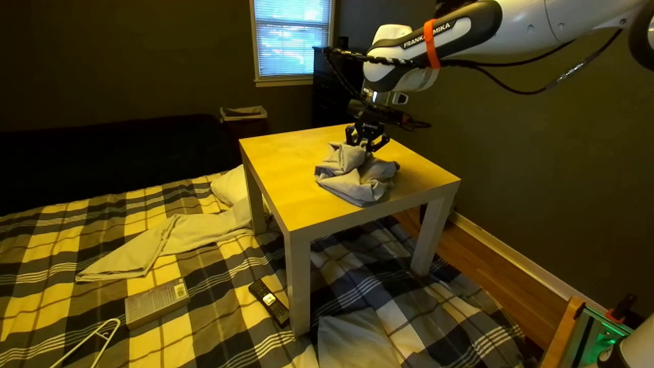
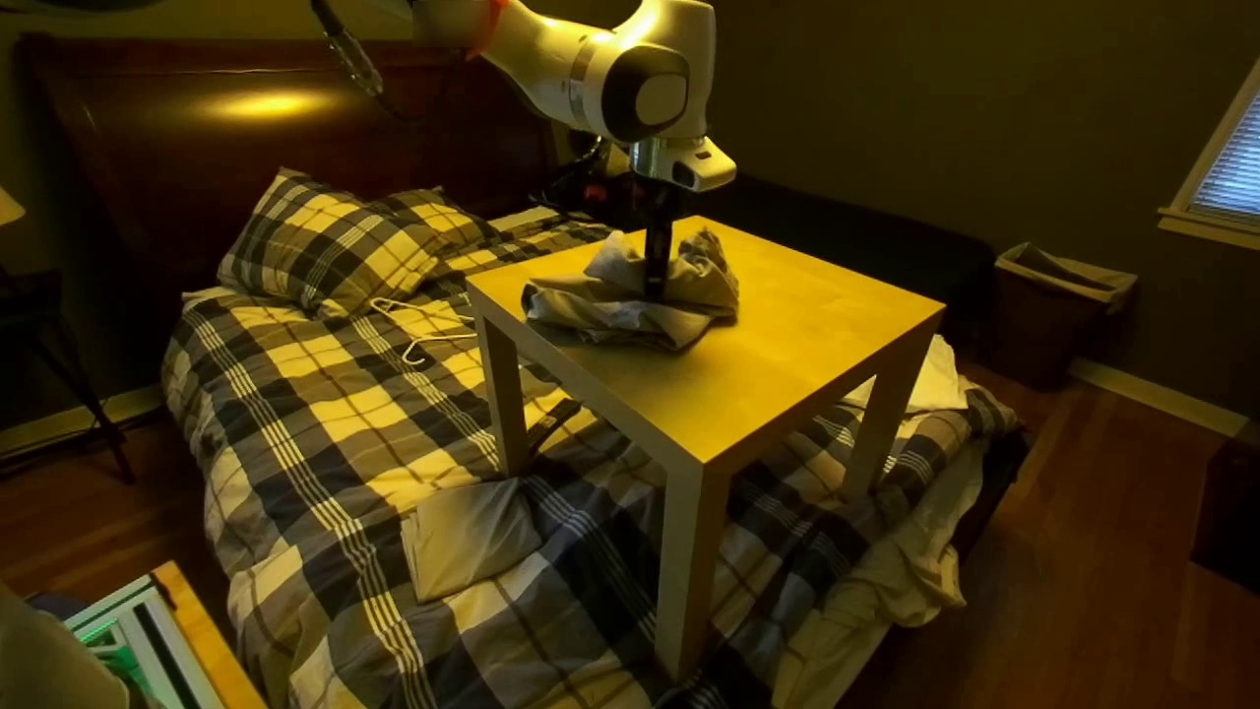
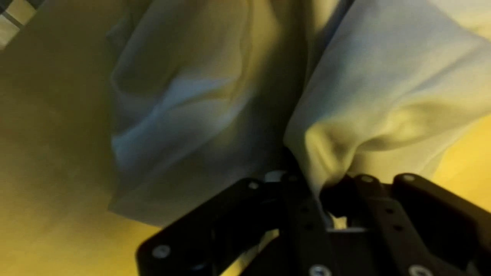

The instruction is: Fold the pillowcase on the table from the left to right.

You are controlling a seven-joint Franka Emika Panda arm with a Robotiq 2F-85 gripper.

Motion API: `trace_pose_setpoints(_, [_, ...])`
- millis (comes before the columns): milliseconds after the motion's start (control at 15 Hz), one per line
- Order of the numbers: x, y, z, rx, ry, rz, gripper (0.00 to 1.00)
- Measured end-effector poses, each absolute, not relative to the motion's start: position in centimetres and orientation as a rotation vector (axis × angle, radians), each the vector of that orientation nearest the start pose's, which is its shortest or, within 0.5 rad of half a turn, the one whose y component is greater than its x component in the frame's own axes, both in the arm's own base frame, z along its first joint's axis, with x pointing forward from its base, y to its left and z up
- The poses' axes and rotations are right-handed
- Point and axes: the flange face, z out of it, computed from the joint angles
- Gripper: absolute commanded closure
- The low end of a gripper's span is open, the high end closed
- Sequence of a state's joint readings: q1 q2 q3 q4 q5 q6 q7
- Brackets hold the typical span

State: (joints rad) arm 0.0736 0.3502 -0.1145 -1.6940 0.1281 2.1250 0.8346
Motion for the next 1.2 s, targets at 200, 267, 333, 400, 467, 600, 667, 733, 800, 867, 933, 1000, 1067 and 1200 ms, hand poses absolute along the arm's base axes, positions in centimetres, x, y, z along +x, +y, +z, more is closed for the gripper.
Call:
trace_pose_setpoints(200, [65.0, -0.9, 39.9, -2.737, 1.189, 0.032, 0.98])
trace_pose_setpoints(267, [64.7, -1.0, 39.4, -2.744, 1.149, 0.065, 0.98])
trace_pose_setpoints(333, [64.5, -1.2, 38.6, -2.751, 1.121, 0.097, 0.98])
trace_pose_setpoints(400, [64.3, -1.5, 37.9, -2.759, 1.095, 0.119, 0.98])
trace_pose_setpoints(467, [64.3, -1.8, 37.2, -2.768, 1.063, 0.133, 0.98])
trace_pose_setpoints(600, [64.3, -2.2, 36.3, -2.794, 0.973, 0.141, 0.98])
trace_pose_setpoints(667, [64.4, -2.3, 36.4, -2.811, 0.910, 0.126, 0.98])
trace_pose_setpoints(733, [64.6, -2.3, 36.4, -2.830, 0.839, 0.101, 0.98])
trace_pose_setpoints(800, [64.8, -2.3, 36.4, -2.848, 0.765, 0.062, 0.98])
trace_pose_setpoints(867, [65.2, -2.2, 36.4, -2.865, 0.691, 0.019, 0.98])
trace_pose_setpoints(933, [65.6, -2.0, 36.4, -2.879, 0.619, -0.026, 0.98])
trace_pose_setpoints(1000, [66.1, -1.7, 36.4, -2.894, 0.548, -0.074, 0.98])
trace_pose_setpoints(1067, [66.7, -1.3, 36.4, -2.906, 0.483, -0.122, 0.98])
trace_pose_setpoints(1200, [68.2, -0.5, 36.4, -2.936, 0.345, -0.224, 0.98])
